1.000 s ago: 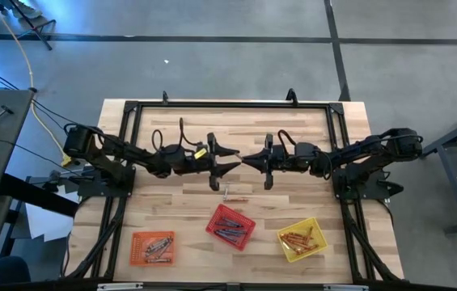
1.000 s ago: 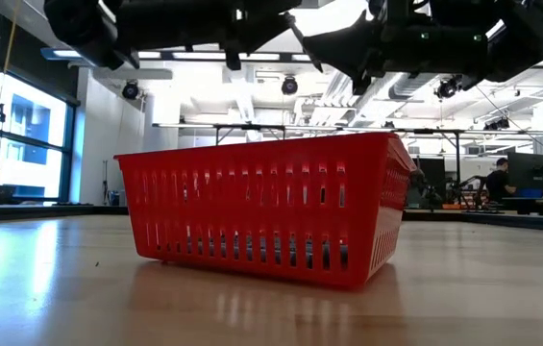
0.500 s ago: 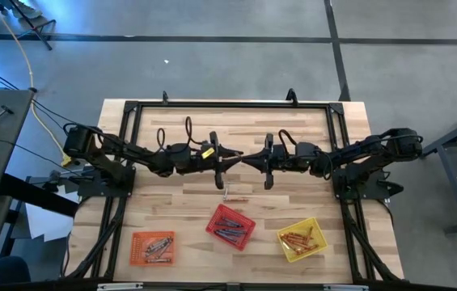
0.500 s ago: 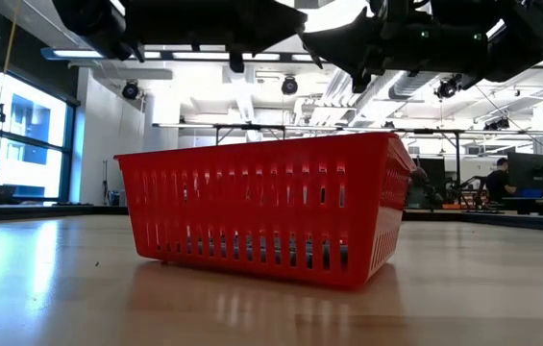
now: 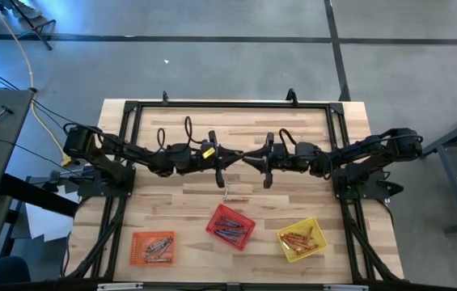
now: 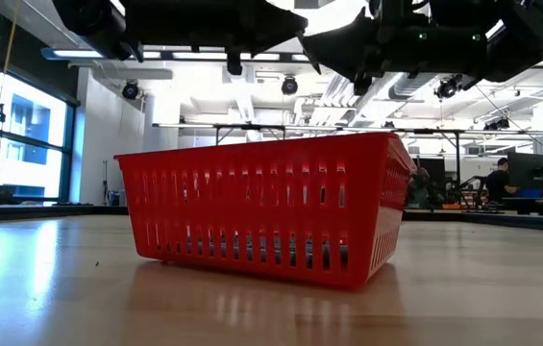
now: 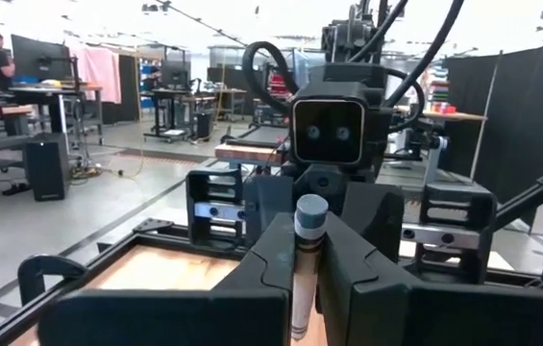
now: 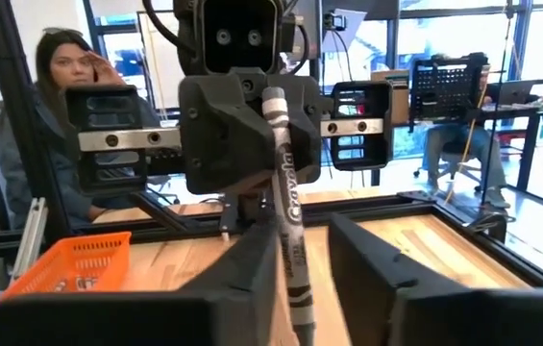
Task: Sort crayons
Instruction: Put the gray crayon into the orange bin
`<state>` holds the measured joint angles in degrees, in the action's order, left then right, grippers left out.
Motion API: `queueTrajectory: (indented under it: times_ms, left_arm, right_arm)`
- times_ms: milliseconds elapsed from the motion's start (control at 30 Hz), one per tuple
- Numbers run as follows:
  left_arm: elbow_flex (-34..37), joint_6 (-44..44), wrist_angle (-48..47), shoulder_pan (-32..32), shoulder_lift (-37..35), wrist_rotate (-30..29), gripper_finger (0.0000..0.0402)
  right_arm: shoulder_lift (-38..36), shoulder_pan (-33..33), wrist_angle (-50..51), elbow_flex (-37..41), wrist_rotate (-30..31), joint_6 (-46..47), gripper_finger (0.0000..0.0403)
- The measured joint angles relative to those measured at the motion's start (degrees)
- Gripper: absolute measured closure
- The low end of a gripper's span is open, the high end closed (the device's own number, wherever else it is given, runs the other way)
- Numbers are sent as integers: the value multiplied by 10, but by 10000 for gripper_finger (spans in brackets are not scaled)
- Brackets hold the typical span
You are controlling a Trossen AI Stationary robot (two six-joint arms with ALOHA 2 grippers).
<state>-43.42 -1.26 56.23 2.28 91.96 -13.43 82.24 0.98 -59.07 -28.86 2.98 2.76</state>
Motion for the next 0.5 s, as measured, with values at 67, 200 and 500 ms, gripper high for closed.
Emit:
queueTrajectory:
  times_ms: [67,200,500]
  left_arm:
    - [0,0,0,-1,0,-3,398]
    - [0,11,0,-1,0,-37,398]
    - [0,-84,-369,34,-136,-122,389]
  right_arm:
    - [0,0,4,0,0,0,294]
    - [-5,0,36,0,10,-10,241]
    - [-133,0,294,0,117,11,216]
